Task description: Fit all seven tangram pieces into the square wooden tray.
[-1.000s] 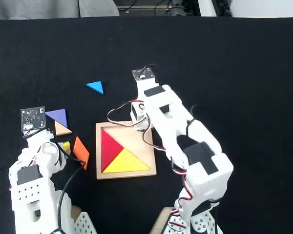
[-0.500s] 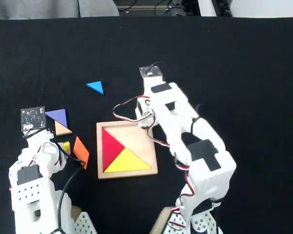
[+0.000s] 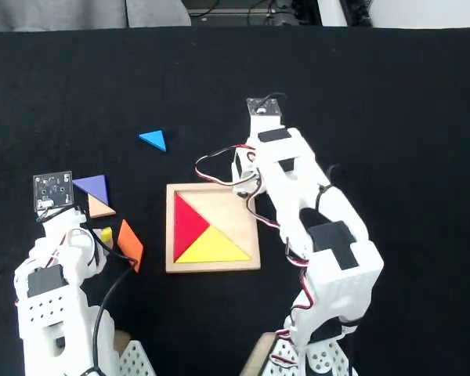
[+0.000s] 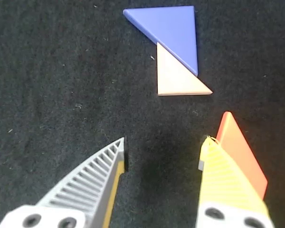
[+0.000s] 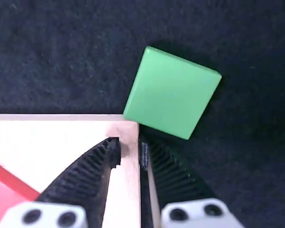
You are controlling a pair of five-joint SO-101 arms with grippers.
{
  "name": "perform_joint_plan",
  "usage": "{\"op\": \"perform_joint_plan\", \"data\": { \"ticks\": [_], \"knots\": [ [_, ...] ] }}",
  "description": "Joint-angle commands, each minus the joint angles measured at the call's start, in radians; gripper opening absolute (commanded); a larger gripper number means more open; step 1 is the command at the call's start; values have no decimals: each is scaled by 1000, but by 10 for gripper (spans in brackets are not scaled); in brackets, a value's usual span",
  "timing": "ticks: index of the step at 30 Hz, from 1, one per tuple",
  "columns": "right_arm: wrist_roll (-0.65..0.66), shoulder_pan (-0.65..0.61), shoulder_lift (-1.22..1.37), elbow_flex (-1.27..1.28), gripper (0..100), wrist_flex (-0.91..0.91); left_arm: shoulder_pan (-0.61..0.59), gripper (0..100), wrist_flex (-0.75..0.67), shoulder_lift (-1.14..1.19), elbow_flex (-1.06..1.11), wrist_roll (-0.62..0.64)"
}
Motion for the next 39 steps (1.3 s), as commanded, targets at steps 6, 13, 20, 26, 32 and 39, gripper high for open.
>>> {"op": "perform_joint_plan", "data": {
  "ticks": [6, 13, 20, 26, 32, 39],
  "knots": [
    [-11, 31, -2, -71, 47, -18, -7, 255, -18, -11, -4, 9],
    [11, -51, -4, -137, 272, 129, -7, 258, -8, -11, -13, 66],
    [98, -57, -107, -166, 226, 199, -8, 258, 3, -11, -54, 74],
    [118, 49, -358, -18, 208, 187, 56, 257, 250, 20, -530, 74],
    [110, 285, -400, 306, 11, -302, 268, 252, 551, 327, -1063, 81],
    [114, 287, -397, 387, 11, -446, 320, 252, 637, 878, -1492, 213]
  ]
}}
